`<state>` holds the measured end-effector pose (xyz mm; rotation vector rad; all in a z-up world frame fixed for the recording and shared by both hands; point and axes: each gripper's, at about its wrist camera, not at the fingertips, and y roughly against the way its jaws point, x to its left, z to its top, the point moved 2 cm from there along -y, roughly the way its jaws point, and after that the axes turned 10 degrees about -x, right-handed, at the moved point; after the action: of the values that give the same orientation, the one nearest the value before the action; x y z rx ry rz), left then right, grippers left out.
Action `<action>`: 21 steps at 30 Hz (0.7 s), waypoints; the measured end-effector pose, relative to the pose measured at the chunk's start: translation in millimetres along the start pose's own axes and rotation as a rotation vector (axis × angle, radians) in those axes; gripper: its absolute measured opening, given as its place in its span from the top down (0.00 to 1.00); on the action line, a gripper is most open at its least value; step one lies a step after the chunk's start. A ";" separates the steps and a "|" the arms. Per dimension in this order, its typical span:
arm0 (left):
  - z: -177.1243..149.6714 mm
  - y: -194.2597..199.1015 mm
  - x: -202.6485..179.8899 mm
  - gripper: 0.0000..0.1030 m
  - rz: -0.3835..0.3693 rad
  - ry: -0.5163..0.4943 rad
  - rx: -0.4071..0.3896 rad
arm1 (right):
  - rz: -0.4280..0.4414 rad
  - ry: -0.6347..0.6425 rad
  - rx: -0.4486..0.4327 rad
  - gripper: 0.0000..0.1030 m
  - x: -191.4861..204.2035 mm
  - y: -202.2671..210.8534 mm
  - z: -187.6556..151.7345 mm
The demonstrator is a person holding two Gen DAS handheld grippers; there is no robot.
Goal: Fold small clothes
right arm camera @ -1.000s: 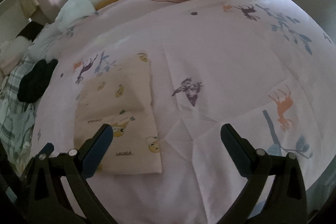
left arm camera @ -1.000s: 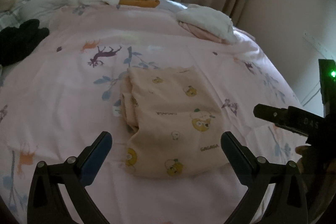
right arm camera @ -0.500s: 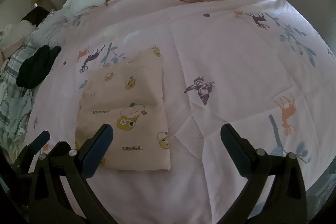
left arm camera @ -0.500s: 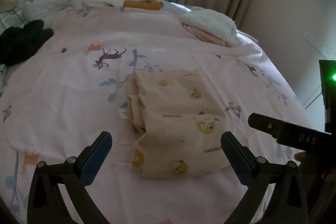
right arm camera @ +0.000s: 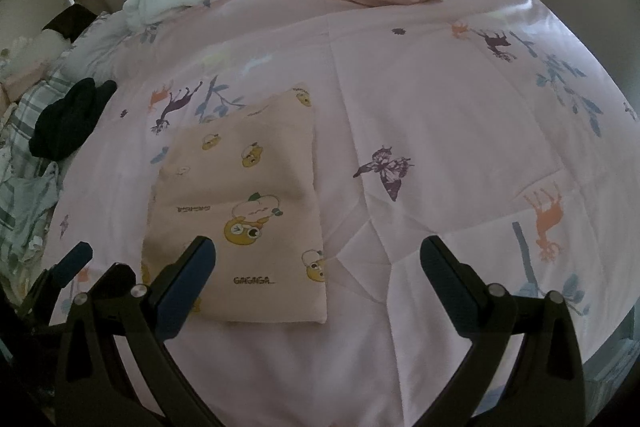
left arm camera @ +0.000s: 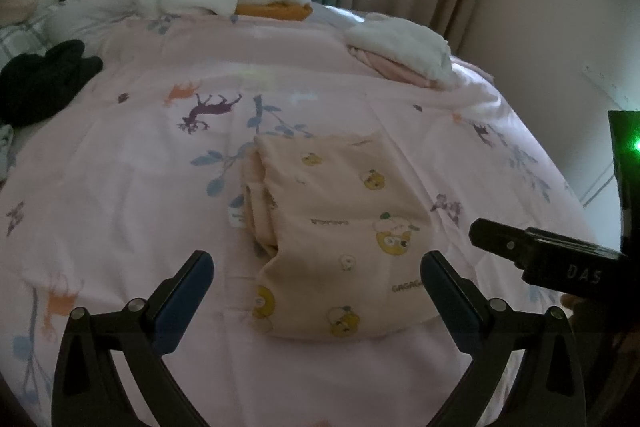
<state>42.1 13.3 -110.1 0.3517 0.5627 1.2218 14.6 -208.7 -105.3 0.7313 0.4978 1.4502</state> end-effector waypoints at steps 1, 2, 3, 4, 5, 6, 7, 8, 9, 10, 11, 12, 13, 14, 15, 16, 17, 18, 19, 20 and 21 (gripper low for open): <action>-0.4 0.0 -0.3 0.01 0.001 -0.001 0.001 | 0.001 0.001 0.001 0.00 0.3 -0.6 0.2; -0.8 -0.2 -0.8 0.01 0.003 -0.002 0.002 | 0.003 0.001 0.004 0.00 0.7 -1.0 0.1; -1.1 -0.4 -1.0 0.01 0.005 -0.002 0.004 | 0.003 0.001 0.005 0.00 0.6 -0.9 -0.2; -1.1 -0.6 -1.0 0.01 0.006 -0.002 0.005 | 0.002 0.003 0.006 0.00 1.2 -0.5 -0.7; -1.2 -0.4 -1.7 0.01 0.007 -0.003 0.006 | 0.001 0.005 0.006 0.00 1.1 -0.5 -0.4; -1.2 -0.1 -2.0 0.01 0.007 -0.003 0.006 | 0.000 0.008 0.004 0.00 1.4 -0.3 0.0; -1.1 0.2 -2.2 0.01 0.006 -0.003 0.006 | 0.000 0.009 0.004 0.00 1.4 -0.4 -0.3; -1.2 -0.2 -2.2 0.01 0.006 -0.003 0.006 | -0.001 0.010 0.005 0.00 1.9 -0.5 -0.5; -1.3 -0.2 -2.3 0.01 0.006 -0.003 0.006 | -0.002 0.011 0.006 0.00 2.4 -0.7 -1.2; -1.2 -0.5 -2.6 0.01 0.006 -0.004 0.006 | -0.003 0.013 0.007 0.00 2.9 -1.1 -1.0; -1.3 -0.4 -2.7 0.01 0.007 -0.003 0.005 | -0.004 0.015 0.007 0.00 3.2 -1.1 -1.3; -1.4 -0.1 -3.1 0.01 0.009 -0.003 0.004 | -0.004 0.016 0.006 0.00 3.7 -0.6 -1.9; -1.2 -0.1 -2.9 0.01 0.010 -0.003 0.004 | -0.005 0.019 0.006 0.00 4.2 -0.7 -1.7; -1.0 -0.2 -2.6 0.01 0.010 -0.002 0.004 | -0.005 0.022 0.007 0.00 5.0 -0.8 -1.8; -1.3 -0.2 -2.7 0.01 0.010 -0.001 0.004 | -0.006 0.025 0.007 0.00 6.2 -0.4 -2.8; -1.2 -0.5 -2.6 0.01 0.010 0.000 0.005 | -0.006 0.027 0.008 0.00 6.6 -0.7 -3.0; -1.5 -0.6 -2.4 0.01 0.010 0.000 0.006 | -0.009 0.030 0.009 0.00 6.9 -1.2 -3.0; -1.6 -0.8 -2.5 0.01 0.010 0.002 0.006 | -0.011 0.031 0.010 0.00 7.1 -1.3 -3.6; -1.5 -1.0 -2.6 0.01 0.009 0.001 0.007 | -0.013 0.031 0.010 0.00 7.3 -1.5 -3.9; -1.3 -1.5 -2.7 0.01 0.008 -0.001 0.008 | -0.013 0.032 0.011 0.00 7.4 -1.8 -3.8; -1.4 -0.9 -2.4 0.01 0.009 0.000 0.007 | -0.013 0.032 0.011 0.00 8.7 -1.6 -4.3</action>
<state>41.5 10.8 -111.2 0.3607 0.5660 1.2291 13.3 -199.4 -108.4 0.7135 0.5346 1.4500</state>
